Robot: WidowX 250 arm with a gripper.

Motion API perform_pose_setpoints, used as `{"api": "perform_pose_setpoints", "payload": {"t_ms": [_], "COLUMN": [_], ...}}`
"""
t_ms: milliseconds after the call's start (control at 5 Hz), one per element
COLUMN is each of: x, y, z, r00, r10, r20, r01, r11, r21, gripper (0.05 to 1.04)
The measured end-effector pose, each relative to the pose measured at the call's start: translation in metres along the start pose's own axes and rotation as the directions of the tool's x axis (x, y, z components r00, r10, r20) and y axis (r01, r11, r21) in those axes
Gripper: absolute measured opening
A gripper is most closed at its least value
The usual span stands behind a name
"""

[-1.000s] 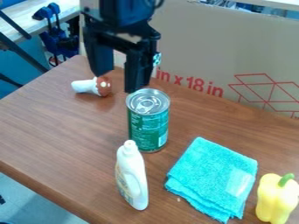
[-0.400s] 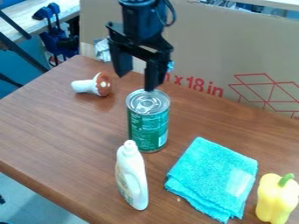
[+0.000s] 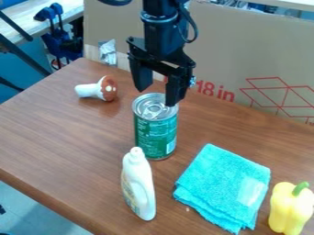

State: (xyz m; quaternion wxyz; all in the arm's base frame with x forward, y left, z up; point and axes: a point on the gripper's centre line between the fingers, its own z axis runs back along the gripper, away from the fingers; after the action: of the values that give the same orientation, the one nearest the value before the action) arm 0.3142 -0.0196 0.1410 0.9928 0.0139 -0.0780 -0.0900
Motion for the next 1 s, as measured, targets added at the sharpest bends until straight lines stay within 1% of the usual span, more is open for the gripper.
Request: {"api": "perform_pose_setpoints", "payload": {"t_ms": [200,600,800,1000], "x": [0.007,0.016,0.017,0.019], "y": [0.004,0.0,-0.002,0.002], "z": [-0.007,-0.025,-0.037,-0.043], "r00": [1.0,0.999,0.997,0.994], "r10": [0.026,0.039,0.05,0.073], "r20": [0.005,-0.021,-0.063,-0.081], "r01": [-0.025,-0.039,-0.049,-0.068], "r11": [1.0,0.999,0.999,0.996], "r21": [-0.014,-0.013,0.016,0.056], "gripper": [1.002,1.002,1.002,1.002]}}
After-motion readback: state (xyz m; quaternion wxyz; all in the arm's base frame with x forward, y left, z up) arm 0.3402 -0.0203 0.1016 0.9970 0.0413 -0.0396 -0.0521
